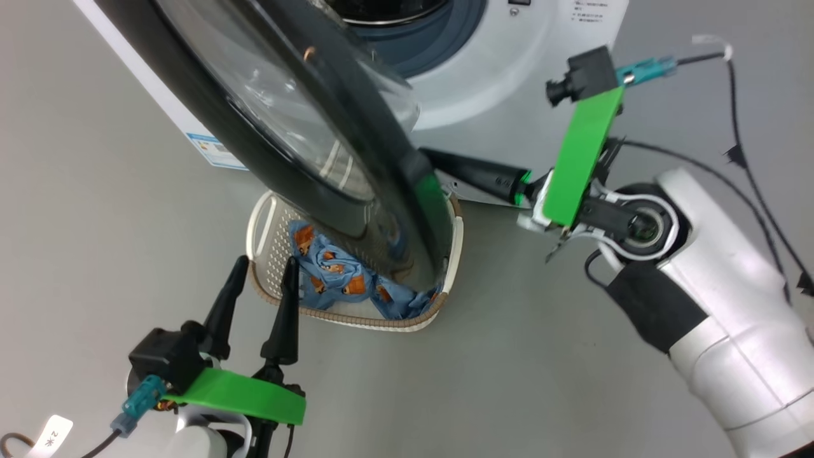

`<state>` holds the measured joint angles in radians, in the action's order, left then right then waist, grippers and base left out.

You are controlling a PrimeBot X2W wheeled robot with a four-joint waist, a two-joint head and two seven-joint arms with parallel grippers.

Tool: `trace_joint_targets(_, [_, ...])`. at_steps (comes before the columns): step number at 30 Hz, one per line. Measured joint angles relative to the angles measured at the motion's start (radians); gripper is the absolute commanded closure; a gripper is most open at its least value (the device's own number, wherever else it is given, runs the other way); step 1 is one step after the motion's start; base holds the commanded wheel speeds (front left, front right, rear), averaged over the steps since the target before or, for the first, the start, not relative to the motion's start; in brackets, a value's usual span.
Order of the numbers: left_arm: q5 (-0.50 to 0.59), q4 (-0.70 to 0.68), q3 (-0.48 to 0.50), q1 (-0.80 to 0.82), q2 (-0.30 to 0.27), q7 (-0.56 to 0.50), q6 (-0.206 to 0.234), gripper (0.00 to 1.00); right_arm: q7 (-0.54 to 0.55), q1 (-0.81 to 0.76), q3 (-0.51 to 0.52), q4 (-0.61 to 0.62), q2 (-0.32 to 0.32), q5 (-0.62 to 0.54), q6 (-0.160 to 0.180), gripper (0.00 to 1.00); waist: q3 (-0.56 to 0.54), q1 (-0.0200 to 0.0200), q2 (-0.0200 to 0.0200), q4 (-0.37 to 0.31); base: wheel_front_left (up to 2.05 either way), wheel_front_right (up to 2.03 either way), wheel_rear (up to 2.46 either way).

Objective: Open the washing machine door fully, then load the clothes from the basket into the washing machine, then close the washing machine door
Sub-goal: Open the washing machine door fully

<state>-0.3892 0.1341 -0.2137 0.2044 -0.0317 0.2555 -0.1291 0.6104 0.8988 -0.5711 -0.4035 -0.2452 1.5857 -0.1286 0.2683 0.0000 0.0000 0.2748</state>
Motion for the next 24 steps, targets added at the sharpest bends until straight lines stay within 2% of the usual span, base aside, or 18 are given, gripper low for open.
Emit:
trace_joint_targets(14, [0.007, -0.002, 0.001, -0.024, -0.001, 0.000, 0.000, 0.00, 0.041, -0.064, -0.042, 0.053, 0.055, 0.000, 0.000, 1.00, -0.028, 0.0000, 0.0000, 0.029, 0.00, 0.00, 0.00])
trace_joint_targets(23, [0.007, -0.002, 0.014, -0.024, -0.001, 0.000, 0.000, 0.00, 0.047, -0.085, -0.055, 0.058, 0.066, -0.004, 0.000, 1.00, -0.037, 0.0000, 0.0000, 0.027, 0.00, 0.00, 0.00])
trace_joint_targets(24, [0.007, -0.001, 0.016, -0.024, -0.001, 0.000, 0.000, 0.00, 0.043, -0.088, -0.054, 0.058, 0.066, -0.010, 0.000, 0.89, -0.040, 0.0000, 0.0000, 0.026, 0.00, 0.00, 0.00])
